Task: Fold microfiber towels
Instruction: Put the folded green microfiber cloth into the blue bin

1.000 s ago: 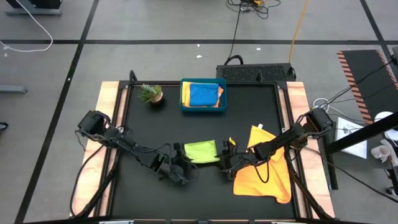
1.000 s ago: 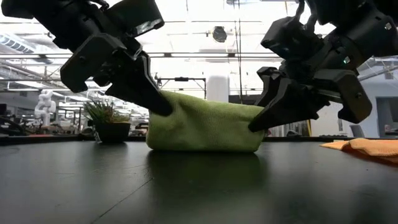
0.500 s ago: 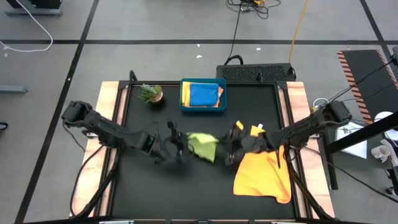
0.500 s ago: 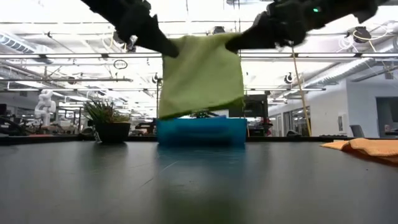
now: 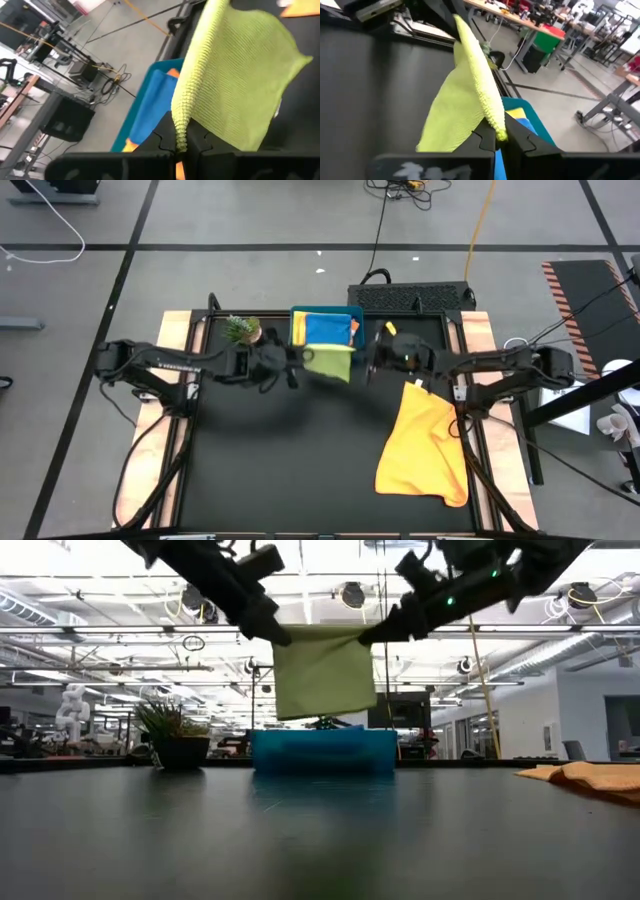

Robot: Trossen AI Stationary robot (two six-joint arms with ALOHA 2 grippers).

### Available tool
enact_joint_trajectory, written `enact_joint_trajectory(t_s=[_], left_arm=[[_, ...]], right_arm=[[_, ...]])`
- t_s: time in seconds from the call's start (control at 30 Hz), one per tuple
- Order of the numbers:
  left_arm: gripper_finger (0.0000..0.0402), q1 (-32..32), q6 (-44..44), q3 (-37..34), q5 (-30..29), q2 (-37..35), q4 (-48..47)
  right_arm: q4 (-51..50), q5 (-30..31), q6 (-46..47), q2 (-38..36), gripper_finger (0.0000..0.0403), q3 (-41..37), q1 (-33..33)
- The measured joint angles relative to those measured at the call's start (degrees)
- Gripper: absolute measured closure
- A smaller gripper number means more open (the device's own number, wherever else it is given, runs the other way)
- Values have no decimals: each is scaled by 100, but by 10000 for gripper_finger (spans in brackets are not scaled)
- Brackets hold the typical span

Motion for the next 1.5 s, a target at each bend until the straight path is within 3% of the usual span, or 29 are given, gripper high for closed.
enact_joint_trajectory(t_s=[0.2, 0.5, 1.13, 1.5], left_arm=[[398, 844, 322, 2, 660, 7, 605], [398, 1407, 360, 7, 1379, 75, 809], [399, 1483, 292, 0, 922, 338, 833], [400, 1226, -105, -2, 888, 357, 295]], right_arm=[[286, -1017, 188, 20, 402, 0, -1032], [353, -1522, 319, 44, 402, 0, -1543], [1057, -1812, 149, 877, 403, 2, -1995], [524, -1950, 192, 938, 403, 0, -1734]])
